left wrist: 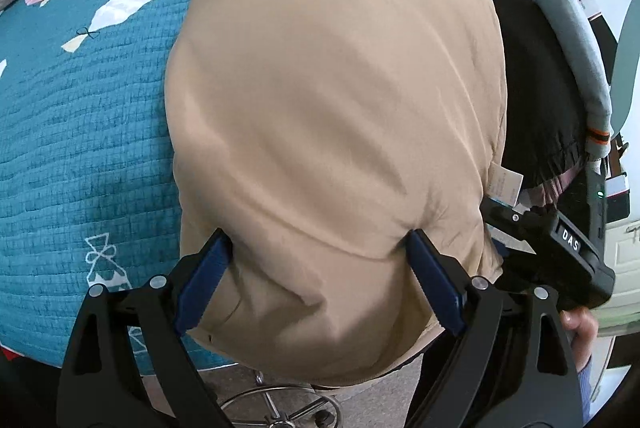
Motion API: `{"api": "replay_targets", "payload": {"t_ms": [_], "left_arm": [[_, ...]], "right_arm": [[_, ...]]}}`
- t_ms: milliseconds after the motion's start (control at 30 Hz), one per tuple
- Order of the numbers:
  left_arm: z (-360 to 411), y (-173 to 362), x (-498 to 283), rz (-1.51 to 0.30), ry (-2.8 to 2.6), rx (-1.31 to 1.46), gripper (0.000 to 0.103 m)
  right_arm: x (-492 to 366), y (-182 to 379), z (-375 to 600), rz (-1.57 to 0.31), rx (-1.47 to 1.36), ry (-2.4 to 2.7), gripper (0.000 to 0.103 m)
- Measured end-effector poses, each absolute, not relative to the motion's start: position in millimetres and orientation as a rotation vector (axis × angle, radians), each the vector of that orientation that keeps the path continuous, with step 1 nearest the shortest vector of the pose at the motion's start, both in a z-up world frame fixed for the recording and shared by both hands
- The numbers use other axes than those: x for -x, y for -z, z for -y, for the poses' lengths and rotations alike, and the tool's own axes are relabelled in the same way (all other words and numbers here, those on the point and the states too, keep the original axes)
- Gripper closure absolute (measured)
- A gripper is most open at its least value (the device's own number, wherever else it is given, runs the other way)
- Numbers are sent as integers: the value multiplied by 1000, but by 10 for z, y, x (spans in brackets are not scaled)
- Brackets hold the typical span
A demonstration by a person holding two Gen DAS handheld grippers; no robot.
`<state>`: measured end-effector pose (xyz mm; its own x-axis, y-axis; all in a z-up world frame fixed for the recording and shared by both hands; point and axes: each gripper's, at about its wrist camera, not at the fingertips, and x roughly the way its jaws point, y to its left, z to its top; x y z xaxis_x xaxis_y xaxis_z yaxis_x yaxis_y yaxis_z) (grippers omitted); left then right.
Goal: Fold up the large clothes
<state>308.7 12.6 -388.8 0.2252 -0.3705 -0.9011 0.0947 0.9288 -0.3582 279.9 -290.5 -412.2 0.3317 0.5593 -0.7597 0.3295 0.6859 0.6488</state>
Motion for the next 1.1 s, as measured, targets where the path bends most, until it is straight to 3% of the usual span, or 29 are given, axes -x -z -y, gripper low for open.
{"api": "replay_targets", "payload": {"t_ms": [300, 633, 667, 700, 733, 800, 900, 1033, 1100], "left_arm": [[-68, 3940, -3111, -1310, 318, 241, 14], [-220, 3957, -3105, -1287, 331, 309, 14], [-282, 3953, -3103, -1282, 335, 339, 14], [-372, 3937, -3094, -1269, 336, 378, 14], [-441, 3922, -3086, -1259, 334, 402, 14], [-628, 3873, -3059, -1226, 304, 451, 14], [-919, 3903, -3045, -1217, 271, 515, 14], [-967, 4235, -3072, -1314, 293, 588, 14], [-908, 4300, -3061, -1318, 300, 585, 14]], "right_arm": [[-2854, 4454, 2948, -1289, -1176, -410, 12], [-3010, 4421, 2571, -1281, -1050, -410, 9], [-3018, 4381, 2563, -1270, -1037, -403, 20], [-3029, 4360, 2523, -1256, -1045, -422, 45], [-3021, 4344, 2515, -1240, -1072, -440, 54], [-2998, 4316, 2546, -1224, -1105, -446, 68], [-2980, 4321, 2578, -1197, -1179, -463, 75], [-3053, 4401, 2590, -1176, -1285, -489, 71], [-3039, 4470, 2692, -1188, -1401, -480, 38]]}}
